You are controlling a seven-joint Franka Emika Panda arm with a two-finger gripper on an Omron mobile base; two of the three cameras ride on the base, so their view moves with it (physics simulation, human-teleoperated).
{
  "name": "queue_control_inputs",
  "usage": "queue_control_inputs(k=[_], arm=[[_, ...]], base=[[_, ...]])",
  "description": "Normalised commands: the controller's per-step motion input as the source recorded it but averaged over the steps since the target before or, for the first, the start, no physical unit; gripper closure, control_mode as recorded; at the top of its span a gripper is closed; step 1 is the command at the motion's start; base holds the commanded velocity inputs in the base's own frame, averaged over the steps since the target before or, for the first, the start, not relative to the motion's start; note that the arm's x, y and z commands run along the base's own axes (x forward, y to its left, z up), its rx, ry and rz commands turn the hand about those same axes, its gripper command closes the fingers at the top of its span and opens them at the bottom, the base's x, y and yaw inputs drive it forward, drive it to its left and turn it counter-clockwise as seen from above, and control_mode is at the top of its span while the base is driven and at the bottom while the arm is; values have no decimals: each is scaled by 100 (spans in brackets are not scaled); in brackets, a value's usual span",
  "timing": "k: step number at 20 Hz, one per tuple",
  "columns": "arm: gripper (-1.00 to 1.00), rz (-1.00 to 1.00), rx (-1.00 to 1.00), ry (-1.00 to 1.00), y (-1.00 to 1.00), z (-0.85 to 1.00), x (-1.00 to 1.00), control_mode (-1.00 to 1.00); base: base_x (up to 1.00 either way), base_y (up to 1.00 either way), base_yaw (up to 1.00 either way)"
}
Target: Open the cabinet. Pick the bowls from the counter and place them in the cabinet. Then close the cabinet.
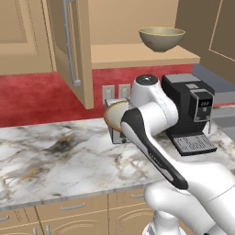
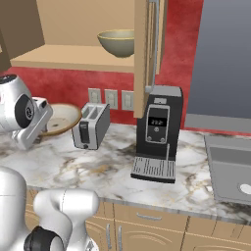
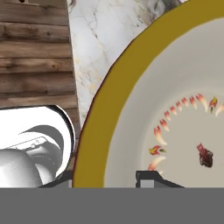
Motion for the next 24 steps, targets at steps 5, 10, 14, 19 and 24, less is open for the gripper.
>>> queue_control_inputs(k=[5, 10, 14, 19, 24], arm=[[100, 0, 0, -1, -14, 39, -8, -100], [100, 0, 0, -4, -11, 36, -10, -100], [100, 0, 0, -5, -8, 34, -11, -100], [100, 0, 0, -5, -4, 29, -9, -100], [100, 0, 0, -9, -6, 23, -1, -100]], base=[[0, 0, 0], [0, 0, 0], [0, 0, 0], [0, 0, 0], [0, 0, 0]])
